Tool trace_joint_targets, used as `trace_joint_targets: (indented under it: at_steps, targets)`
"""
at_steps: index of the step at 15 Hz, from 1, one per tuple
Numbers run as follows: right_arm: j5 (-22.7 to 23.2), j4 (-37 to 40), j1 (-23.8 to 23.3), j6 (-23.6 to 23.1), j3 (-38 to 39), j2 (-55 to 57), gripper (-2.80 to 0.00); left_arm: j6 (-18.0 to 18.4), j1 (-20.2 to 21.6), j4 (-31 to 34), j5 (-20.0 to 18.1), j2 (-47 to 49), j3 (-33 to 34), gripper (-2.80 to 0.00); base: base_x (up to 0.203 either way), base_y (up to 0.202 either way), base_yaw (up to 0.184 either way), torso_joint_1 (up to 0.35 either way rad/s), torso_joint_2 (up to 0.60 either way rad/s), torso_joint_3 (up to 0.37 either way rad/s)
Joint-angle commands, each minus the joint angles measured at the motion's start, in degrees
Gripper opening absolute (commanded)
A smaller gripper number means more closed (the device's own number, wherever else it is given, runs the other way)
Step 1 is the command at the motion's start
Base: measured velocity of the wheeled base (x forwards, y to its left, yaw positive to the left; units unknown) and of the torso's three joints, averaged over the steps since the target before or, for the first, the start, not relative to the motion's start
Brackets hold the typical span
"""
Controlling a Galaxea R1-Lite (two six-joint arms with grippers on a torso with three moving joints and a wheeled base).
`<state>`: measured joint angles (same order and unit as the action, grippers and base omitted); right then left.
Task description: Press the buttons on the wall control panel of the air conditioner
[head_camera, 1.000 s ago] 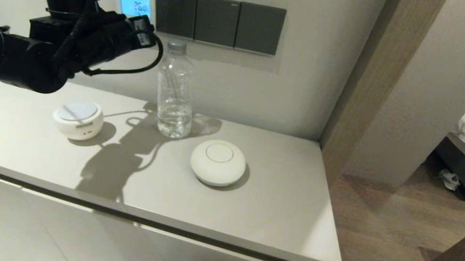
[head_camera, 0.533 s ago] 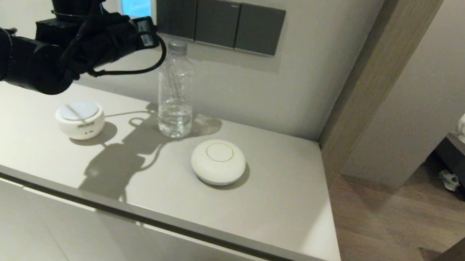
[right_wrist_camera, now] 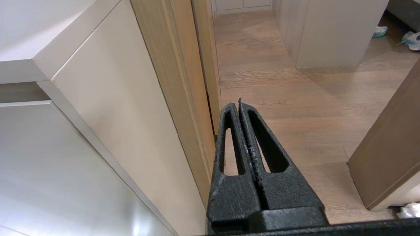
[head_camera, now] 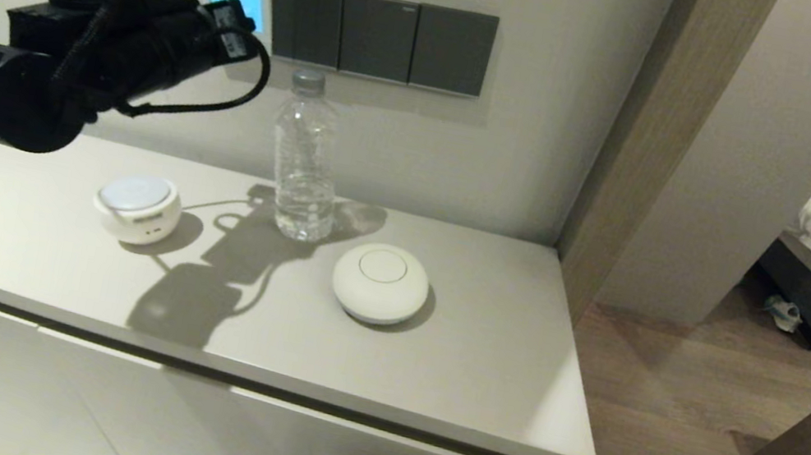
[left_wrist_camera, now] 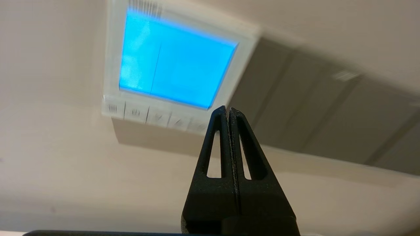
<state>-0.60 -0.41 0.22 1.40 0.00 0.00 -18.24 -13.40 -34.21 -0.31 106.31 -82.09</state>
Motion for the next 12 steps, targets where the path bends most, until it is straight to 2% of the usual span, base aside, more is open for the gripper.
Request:
trace_joint_targets:
  at_steps: [1, 7, 12]
  targets:
    - [-0.01, -0.02, 0.04, 0.00, 0.18, 0.00, -2.80, 0.08, -0.05, -0.16, 0.13, -5.34, 1.57, -2.80, 0.000, 0.000, 0.000, 0.000, 0.00, 0.000]
    - [-0.01, -0.02, 0.04, 0.00, 0.18, 0.00, -2.80, 3.56, -0.08, -0.07, 0.43, -11.17, 4.82, -2.80, 0.000, 0.000, 0.000, 0.000, 0.00, 0.000]
    - [-0.01, -0.02, 0.04, 0.00, 0.18, 0.00, -2.80, 9.67, -1.42, 1.20, 0.57, -21.97, 12.16, -2.80, 0.000, 0.000, 0.000, 0.000, 0.00, 0.000]
